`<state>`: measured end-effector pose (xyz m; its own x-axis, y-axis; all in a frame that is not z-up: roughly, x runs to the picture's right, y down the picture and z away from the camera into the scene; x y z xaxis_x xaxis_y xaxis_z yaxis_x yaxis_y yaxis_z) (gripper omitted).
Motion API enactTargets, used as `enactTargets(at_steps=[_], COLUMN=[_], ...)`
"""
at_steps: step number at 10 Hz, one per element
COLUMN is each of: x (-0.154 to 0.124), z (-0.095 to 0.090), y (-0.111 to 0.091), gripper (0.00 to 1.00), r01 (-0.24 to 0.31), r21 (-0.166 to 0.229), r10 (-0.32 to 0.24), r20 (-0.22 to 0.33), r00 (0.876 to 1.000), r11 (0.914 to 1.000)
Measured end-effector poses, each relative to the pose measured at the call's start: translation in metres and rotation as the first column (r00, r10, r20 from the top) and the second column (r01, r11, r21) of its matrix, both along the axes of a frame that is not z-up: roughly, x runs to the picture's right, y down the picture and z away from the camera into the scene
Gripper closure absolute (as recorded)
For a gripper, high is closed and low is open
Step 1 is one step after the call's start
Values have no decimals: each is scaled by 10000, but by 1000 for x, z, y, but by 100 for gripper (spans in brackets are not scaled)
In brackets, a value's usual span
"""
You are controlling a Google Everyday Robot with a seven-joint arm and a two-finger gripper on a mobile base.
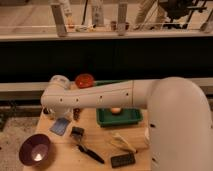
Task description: Place sponge in table surface
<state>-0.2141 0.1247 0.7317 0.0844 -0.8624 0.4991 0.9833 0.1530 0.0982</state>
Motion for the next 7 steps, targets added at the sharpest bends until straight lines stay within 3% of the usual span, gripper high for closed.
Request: enactTargets(at_steps=[7], x=[10], z=[-23], y=[-17], gripper=[100], r01=[558], r21=[400], r10=[-560], r20=[47], r00=[9984], r11=[9976])
